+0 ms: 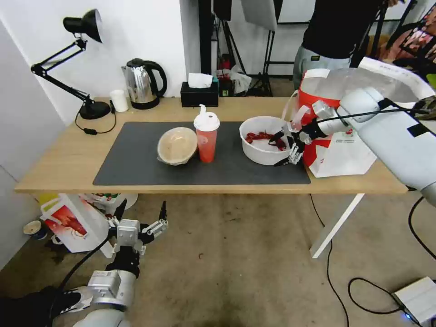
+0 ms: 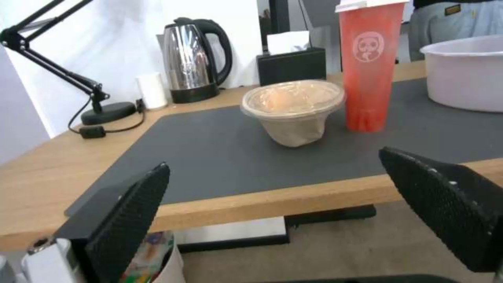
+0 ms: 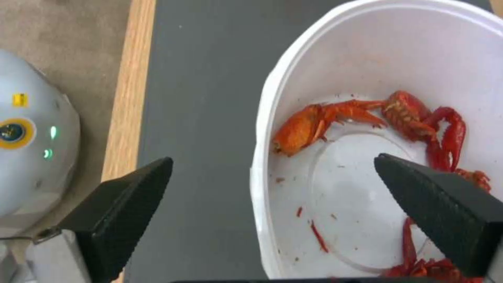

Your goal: Pick up the trash from the table and place it into the takeout bag.

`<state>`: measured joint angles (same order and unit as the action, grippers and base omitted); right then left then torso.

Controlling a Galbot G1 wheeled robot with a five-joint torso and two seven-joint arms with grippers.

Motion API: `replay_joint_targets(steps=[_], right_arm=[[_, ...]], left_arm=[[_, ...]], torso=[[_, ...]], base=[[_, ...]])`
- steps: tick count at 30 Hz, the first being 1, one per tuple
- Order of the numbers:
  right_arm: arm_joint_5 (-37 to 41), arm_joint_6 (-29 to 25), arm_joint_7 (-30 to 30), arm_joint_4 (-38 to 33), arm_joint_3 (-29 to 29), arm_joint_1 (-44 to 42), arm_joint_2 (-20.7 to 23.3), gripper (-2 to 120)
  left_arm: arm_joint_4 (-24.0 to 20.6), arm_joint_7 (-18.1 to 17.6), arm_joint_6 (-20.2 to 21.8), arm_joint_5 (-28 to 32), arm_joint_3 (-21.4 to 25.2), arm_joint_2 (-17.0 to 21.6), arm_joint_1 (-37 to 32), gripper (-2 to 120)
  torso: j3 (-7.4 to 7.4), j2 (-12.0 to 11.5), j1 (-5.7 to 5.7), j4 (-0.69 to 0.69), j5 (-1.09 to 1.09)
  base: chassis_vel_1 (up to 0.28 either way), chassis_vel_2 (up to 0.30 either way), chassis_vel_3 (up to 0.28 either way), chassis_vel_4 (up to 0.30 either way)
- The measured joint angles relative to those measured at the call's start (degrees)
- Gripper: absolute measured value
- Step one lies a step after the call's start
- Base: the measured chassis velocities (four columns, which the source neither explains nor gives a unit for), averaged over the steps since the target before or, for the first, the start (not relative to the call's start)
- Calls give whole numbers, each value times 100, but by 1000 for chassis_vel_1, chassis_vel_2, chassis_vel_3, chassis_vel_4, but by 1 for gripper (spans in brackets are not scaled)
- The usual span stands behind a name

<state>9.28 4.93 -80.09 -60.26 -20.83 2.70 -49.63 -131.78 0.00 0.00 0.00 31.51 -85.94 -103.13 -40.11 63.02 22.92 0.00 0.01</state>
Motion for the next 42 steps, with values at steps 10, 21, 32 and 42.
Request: replay_joint_targets(steps=[10,21,32,42], right_arm=[[-123,-38,-96,160,46,28,-70,98],[-287,-63,-117,278,75,28,-150,95],[-594,-147,-109,613,111,126,-428,94],[-649,-197,-99,751,124,165,-532,94]], left_arm=[[0,0,0,0,0,0,0,100],[0,0,0,0,0,0,0,100],[0,0,0,0,0,0,0,100],[0,0,0,0,0,0,0,100]], torso=[[0,0,0,0,0],[0,0,0,0,0],[0,0,0,0,-1],[0,0,0,0,-1]], base=[[0,0,0,0],[0,0,0,0],[0,0,0,0],[0,0,0,0]])
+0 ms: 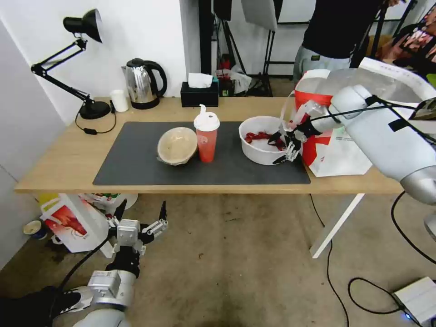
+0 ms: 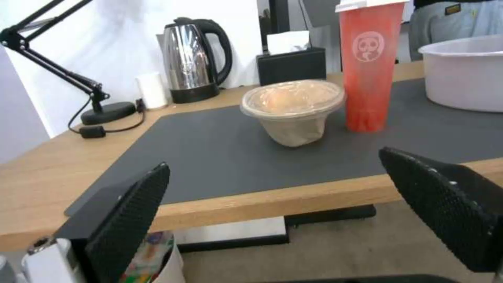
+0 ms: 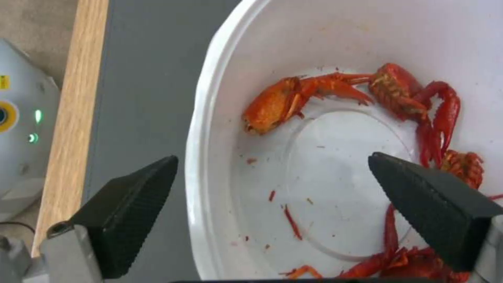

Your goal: Pick up the trash from the table and place it into the takeout bag.

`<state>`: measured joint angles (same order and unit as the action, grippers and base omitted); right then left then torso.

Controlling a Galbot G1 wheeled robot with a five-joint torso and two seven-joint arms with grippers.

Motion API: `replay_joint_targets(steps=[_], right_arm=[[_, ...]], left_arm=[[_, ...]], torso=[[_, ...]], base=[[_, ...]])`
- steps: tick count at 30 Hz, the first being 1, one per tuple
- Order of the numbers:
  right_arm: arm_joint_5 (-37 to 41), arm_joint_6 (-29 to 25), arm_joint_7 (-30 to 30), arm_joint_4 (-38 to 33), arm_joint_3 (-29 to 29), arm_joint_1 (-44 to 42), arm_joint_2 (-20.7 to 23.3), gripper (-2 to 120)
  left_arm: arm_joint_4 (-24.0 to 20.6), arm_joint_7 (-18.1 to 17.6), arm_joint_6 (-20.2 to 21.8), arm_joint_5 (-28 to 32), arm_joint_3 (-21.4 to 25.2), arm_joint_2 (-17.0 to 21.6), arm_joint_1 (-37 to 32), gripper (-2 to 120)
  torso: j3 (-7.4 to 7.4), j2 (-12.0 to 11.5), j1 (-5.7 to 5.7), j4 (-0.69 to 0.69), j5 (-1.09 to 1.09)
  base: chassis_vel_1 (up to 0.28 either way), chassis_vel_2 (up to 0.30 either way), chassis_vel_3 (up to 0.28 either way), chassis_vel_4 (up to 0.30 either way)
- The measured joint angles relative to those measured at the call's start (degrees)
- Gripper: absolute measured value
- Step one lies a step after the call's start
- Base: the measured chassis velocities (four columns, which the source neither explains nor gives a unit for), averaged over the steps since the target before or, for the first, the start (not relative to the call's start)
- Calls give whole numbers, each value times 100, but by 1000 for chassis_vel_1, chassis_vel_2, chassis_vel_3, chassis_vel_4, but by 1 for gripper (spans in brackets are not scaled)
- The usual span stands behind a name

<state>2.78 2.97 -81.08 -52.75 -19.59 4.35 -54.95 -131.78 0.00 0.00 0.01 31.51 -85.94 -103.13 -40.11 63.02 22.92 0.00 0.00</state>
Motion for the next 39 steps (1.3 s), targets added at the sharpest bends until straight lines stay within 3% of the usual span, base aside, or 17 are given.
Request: replay_joint_targets(steps=[4,8,13,16,27,39], right_arm=[[9,-5,15,24,5,16,-28,87],[23,-12,12,73,4,66,-55,69],[33,-26,5,130,1,114,-86,55],[52,-29,-10,146,-7,138,-115,39],[86,-35,-11,218,-20,189,-192,2],[250,-34,-11,130,-70,186,-161,0]], left_arm=[[0,0,0,0,0,0,0,100],[0,0,0,0,0,0,0,100],[0,0,0,0,0,0,0,100],[0,0,0,0,0,0,0,100],[0,0,0,0,0,0,0,100],[0,0,0,0,0,0,0,100]], torso=[[0,0,0,0,0],[0,0,0,0,0],[0,0,0,0,0],[0,0,0,0,0],[0,0,0,0,0],[0,0,0,0,0]], base=[[0,0,0,0],[0,0,0,0],[0,0,0,0],[0,0,0,0],[0,0,0,0],[0,0,0,0]])
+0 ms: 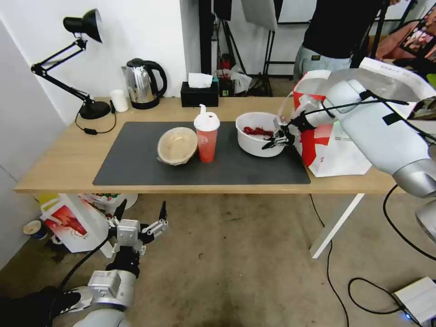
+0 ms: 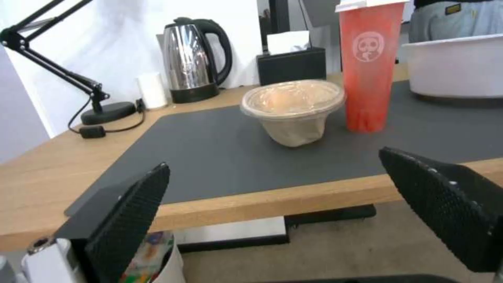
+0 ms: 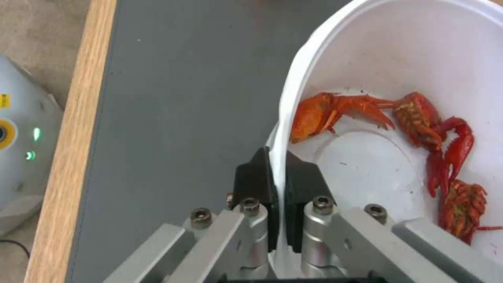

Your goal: Pick up the trash from the table and place it into the takeout bag.

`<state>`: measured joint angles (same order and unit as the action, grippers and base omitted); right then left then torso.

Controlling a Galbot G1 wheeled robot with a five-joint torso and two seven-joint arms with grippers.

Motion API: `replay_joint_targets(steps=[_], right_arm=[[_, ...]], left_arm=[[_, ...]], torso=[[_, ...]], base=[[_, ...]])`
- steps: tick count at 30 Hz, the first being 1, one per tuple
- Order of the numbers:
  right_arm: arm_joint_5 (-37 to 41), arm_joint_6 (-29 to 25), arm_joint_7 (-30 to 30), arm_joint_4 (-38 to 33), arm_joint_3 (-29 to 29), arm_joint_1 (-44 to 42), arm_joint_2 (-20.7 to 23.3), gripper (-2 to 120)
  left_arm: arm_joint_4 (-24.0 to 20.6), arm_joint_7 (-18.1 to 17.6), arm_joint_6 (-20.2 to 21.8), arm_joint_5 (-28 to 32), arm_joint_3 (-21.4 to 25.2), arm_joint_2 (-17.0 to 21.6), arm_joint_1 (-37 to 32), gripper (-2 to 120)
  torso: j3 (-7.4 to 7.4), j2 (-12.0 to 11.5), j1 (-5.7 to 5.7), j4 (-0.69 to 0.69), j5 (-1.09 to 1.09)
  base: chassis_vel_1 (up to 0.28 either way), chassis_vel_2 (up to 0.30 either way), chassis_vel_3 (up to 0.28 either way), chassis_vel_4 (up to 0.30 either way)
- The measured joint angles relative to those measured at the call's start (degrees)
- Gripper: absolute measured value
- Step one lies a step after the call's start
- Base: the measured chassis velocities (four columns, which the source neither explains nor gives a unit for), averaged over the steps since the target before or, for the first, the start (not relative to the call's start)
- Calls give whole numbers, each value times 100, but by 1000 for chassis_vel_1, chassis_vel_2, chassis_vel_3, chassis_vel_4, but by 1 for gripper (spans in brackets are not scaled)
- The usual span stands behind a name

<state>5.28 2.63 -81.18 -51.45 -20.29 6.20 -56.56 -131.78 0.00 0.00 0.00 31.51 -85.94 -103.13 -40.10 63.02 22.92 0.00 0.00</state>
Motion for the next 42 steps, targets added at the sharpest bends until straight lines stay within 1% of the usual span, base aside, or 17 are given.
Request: replay_joint_targets(steps=[11,23,30,42], right_arm=[[163,19,-97,-177,-4,77,125,0],[514,43,-102,-460,-229,494,330,0],[557,43,-76,-454,-264,573,317,0],[875,33,149,-309,-282,902,140,0]], left_arm=[[0,0,0,0,0,0,0,100],[0,0,0,0,0,0,0,100],[0,0,0,0,0,0,0,100],[0,0,0,0,0,0,0,100]], torso=[[0,0,0,0,0],[0,0,0,0,1],[0,0,0,0,0],[0,0,0,0,1]], base=[[0,0,0,0],[0,0,0,0],[0,0,0,0],[0,0,0,0]])
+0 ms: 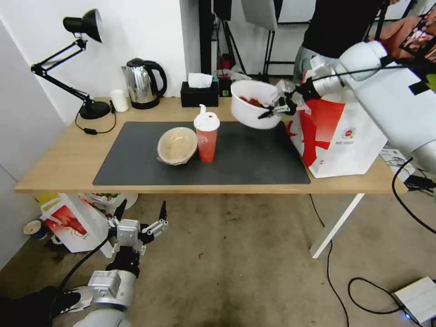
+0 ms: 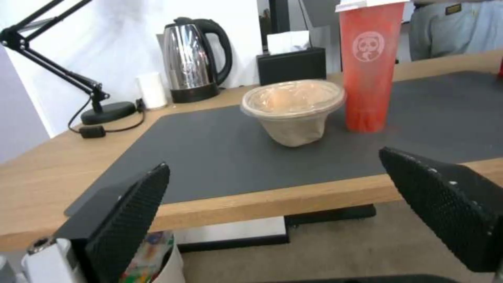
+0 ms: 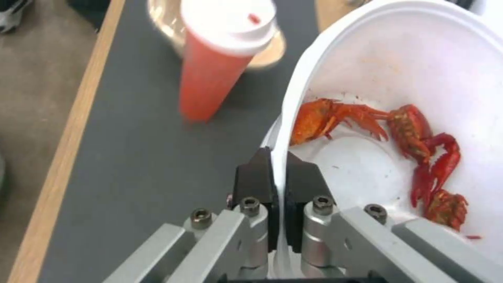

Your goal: Pick up the trash from the table and place it into the takeout bag.

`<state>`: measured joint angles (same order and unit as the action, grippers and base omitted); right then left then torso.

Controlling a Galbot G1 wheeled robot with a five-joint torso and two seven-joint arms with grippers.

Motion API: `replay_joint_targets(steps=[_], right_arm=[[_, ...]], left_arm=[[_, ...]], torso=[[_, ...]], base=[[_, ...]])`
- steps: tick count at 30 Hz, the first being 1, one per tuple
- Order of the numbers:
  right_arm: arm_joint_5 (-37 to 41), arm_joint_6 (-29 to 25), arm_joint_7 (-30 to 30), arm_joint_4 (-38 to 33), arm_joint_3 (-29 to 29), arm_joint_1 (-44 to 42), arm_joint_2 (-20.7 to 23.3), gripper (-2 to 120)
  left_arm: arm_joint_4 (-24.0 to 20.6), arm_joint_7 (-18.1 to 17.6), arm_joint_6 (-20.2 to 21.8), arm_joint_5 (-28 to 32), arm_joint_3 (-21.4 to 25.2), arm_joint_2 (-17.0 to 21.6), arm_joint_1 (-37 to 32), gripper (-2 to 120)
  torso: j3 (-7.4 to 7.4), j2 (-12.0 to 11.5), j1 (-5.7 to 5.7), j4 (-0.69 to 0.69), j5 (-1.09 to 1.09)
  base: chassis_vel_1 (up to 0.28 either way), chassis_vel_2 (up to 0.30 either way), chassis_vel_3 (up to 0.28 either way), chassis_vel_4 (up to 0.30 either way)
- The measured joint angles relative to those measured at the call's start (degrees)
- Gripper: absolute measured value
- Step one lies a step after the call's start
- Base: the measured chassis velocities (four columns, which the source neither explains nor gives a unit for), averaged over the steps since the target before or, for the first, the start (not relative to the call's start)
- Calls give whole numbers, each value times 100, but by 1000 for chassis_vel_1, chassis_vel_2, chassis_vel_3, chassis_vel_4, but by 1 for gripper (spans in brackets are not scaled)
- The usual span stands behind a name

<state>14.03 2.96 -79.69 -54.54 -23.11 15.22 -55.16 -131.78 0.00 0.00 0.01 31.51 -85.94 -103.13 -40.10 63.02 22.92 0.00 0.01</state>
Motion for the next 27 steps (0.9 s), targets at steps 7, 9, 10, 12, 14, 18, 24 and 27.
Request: replay_joint_targets(steps=[7,9,10,12,14,18,24,27], right_arm=[[364,-96,237,413,-31,469,-319,0],[384,-117,254,471,-31,525,-372,0],[431,-129,288,532,-30,590,-428,0],[492,-140,329,598,-30,654,-475,0],[553,-151,382,694,-28,755,-546,0],[648,-179,487,870,-26,911,-667,0],[690,-184,478,1118,-23,1171,-818,0],[693,-185,453,1221,-23,1280,-866,0]], left_arm=[[0,0,0,0,0,0,0,100],[0,0,0,0,0,0,0,100],[0,0,0,0,0,0,0,100],[0,0,0,0,0,0,0,100],[0,0,0,0,0,0,0,100],[0,0,0,0,0,0,0,100],[0,0,0,0,0,0,0,100],[0,0,0,0,0,0,0,100]], torso=[[0,0,0,0,-1],[0,0,0,0,-1],[0,0,0,0,-1],[0,0,0,0,-1],[0,0,0,0,-1],[0,0,0,0,-1],[-1,0,0,0,-1],[0,0,0,0,0]], base=[[0,0,0,0],[0,0,0,0],[0,0,0,0],[0,0,0,0],[0,0,0,0],[0,0,0,0],[0,0,0,0],[0,0,0,0]])
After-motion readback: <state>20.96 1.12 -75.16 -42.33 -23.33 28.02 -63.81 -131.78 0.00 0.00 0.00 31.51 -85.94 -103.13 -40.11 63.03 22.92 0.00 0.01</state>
